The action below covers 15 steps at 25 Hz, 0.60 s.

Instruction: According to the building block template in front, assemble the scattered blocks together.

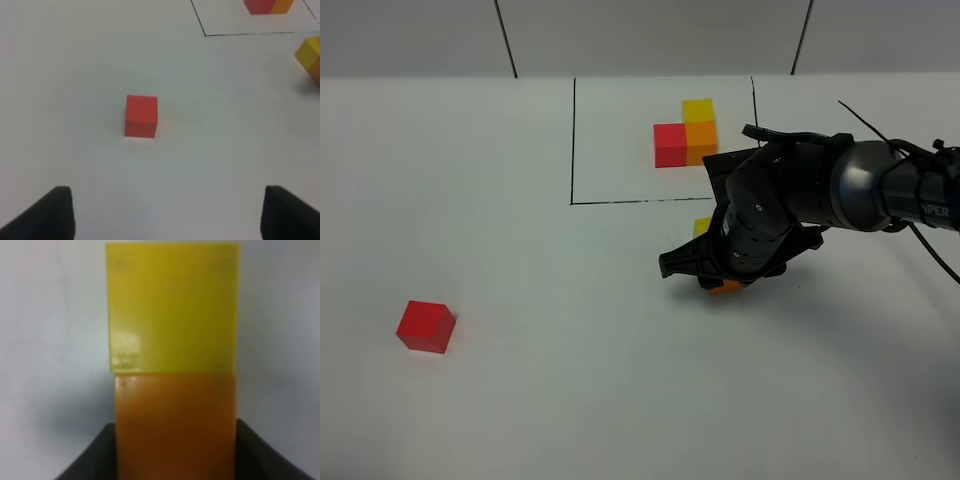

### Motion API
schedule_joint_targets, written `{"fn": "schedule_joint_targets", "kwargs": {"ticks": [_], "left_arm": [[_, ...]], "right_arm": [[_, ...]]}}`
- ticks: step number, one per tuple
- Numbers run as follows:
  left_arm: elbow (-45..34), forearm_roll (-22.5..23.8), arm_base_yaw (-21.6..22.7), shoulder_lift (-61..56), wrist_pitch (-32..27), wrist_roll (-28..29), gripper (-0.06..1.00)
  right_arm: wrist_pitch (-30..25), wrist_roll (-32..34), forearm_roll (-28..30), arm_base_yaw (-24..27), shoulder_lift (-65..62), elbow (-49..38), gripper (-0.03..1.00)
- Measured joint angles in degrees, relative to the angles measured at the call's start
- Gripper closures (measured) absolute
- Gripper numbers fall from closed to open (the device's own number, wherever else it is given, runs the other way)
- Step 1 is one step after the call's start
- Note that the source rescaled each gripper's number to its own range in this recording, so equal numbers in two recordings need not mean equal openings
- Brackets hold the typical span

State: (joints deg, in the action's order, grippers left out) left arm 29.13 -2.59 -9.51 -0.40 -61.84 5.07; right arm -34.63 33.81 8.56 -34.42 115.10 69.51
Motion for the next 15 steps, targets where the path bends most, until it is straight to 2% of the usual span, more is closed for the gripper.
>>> {"fn": "schedule_joint_targets", "kwargs": {"ticks": [15], "left_arm": [[0.0, 0.0, 0.0, 0.0, 0.0, -0.1, 0.29]], "right_arm": [[1.0, 4.8, -0.3, 0.0, 0.1, 0.1, 0.96]]}}
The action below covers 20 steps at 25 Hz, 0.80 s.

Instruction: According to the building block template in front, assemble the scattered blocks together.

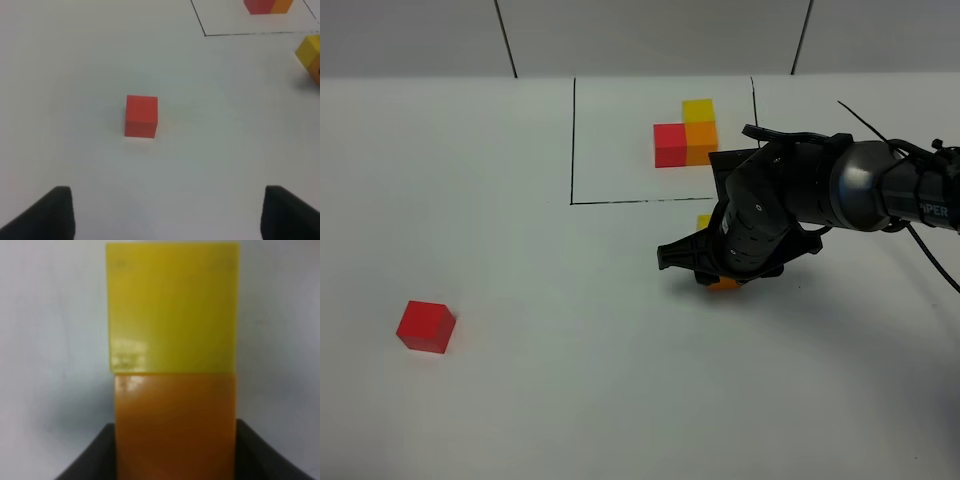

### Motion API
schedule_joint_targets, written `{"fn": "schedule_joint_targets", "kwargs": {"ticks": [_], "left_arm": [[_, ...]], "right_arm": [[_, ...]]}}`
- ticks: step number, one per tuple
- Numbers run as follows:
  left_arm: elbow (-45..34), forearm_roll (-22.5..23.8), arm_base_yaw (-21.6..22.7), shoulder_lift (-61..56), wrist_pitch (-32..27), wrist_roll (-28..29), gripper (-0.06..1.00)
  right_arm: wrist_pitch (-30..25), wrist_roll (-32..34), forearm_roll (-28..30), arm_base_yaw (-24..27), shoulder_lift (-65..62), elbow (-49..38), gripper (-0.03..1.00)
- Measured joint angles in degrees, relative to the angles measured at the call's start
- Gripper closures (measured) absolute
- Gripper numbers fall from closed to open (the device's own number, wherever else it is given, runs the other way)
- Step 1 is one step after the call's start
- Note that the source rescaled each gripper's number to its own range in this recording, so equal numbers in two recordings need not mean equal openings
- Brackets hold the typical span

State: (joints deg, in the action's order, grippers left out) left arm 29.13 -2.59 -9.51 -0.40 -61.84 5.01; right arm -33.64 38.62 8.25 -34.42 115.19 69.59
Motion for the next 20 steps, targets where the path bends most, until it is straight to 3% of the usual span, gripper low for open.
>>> {"fn": "schedule_joint_targets", "kwargs": {"ticks": [20], "left_arm": [[0.0, 0.0, 0.0, 0.0, 0.0, 0.0, 0.29]], "right_arm": [[0.4, 1.9, -0.2, 0.0, 0.0, 0.0, 0.96]]}}
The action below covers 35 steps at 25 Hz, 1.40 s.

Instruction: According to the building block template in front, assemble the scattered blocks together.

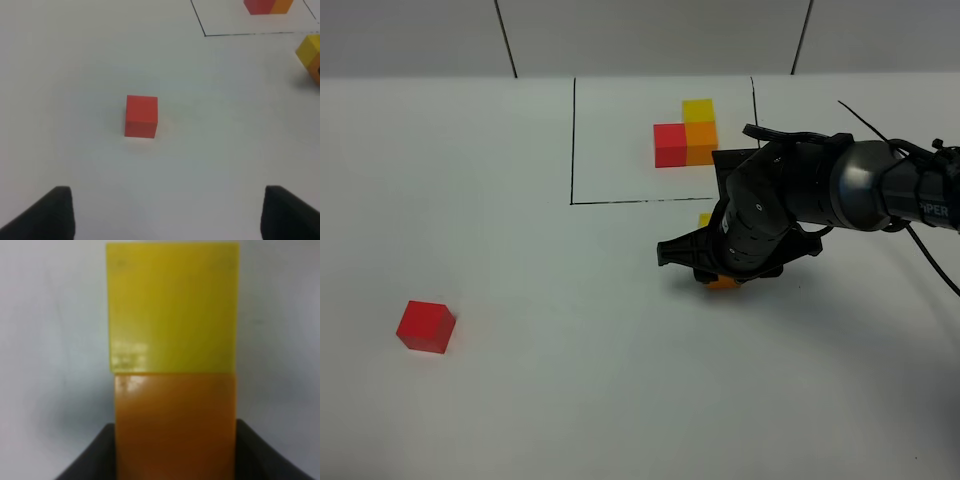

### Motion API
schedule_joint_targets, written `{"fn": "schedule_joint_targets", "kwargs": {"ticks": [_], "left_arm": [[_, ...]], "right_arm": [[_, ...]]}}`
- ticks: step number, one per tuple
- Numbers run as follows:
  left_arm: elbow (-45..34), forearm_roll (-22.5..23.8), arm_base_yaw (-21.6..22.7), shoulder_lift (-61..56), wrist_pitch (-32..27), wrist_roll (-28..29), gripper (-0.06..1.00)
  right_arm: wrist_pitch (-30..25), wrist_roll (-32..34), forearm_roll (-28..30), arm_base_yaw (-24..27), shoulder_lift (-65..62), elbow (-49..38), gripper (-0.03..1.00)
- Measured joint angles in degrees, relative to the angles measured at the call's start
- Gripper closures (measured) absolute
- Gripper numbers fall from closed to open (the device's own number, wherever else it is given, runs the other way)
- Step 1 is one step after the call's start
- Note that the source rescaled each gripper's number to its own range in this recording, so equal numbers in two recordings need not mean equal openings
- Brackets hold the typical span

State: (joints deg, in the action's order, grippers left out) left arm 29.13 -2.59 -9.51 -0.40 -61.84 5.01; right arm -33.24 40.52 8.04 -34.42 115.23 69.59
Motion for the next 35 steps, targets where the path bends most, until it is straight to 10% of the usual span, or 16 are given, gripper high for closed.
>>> {"fn": "schedule_joint_targets", "kwargs": {"ticks": [15, 35], "left_arm": [[0.0, 0.0, 0.0, 0.0, 0.0, 0.0, 0.29], [0.0, 0.0, 0.0, 0.0, 0.0, 0.0, 0.29]], "right_arm": [[-3.0, -0.8, 2.6, 0.0, -7.2, 0.0, 0.21], [-16.7, -16.3, 9.1, 8.6, -48.4, -18.7, 0.01]]}}
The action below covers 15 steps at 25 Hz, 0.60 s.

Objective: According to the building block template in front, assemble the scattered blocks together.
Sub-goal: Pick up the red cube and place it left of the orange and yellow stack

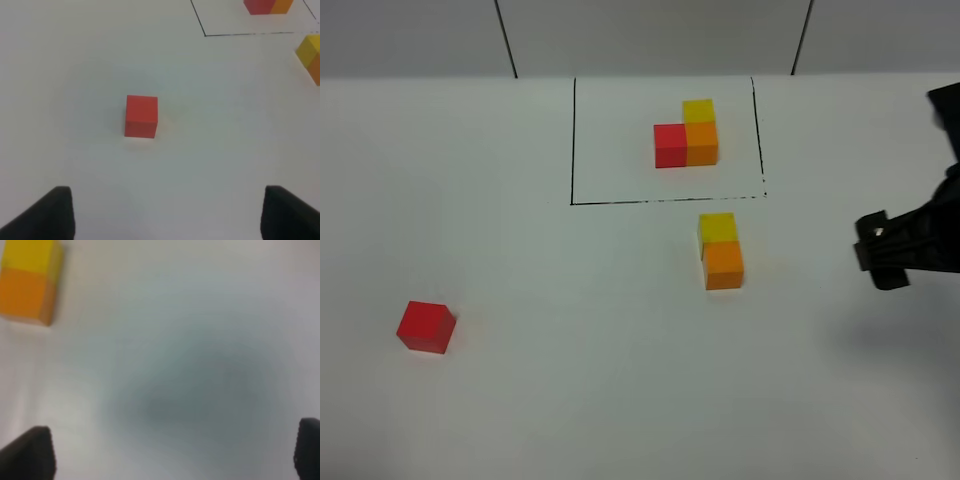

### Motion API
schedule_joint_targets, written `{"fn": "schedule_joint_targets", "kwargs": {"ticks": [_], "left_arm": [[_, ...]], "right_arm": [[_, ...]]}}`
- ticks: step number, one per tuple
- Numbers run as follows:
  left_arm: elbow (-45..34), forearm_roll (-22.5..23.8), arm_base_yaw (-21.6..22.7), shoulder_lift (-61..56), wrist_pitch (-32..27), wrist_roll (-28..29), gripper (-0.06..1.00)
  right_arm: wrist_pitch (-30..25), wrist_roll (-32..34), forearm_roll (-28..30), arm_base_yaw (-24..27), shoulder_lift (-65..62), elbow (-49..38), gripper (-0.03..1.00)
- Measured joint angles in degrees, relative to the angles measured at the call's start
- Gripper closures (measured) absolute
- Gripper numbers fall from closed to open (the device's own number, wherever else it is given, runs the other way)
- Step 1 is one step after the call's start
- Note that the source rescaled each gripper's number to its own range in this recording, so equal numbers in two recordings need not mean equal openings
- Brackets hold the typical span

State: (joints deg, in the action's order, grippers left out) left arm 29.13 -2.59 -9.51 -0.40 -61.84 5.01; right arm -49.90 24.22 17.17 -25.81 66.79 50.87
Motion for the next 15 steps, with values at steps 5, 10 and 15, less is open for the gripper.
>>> {"fn": "schedule_joint_targets", "kwargs": {"ticks": [5, 10, 15], "left_arm": [[0.0, 0.0, 0.0, 0.0, 0.0, 0.0, 0.29], [0.0, 0.0, 0.0, 0.0, 0.0, 0.0, 0.29], [0.0, 0.0, 0.0, 0.0, 0.0, 0.0, 0.29]], "right_arm": [[-3.8, -12.0, -5.3, 10.4, -7.9, -0.1, 0.01], [-5.0, -18.8, -7.8, 18.2, -15.4, -3.1, 0.01], [-8.4, -17.9, -9.5, 19.6, -26.5, -8.3, 0.01]]}}
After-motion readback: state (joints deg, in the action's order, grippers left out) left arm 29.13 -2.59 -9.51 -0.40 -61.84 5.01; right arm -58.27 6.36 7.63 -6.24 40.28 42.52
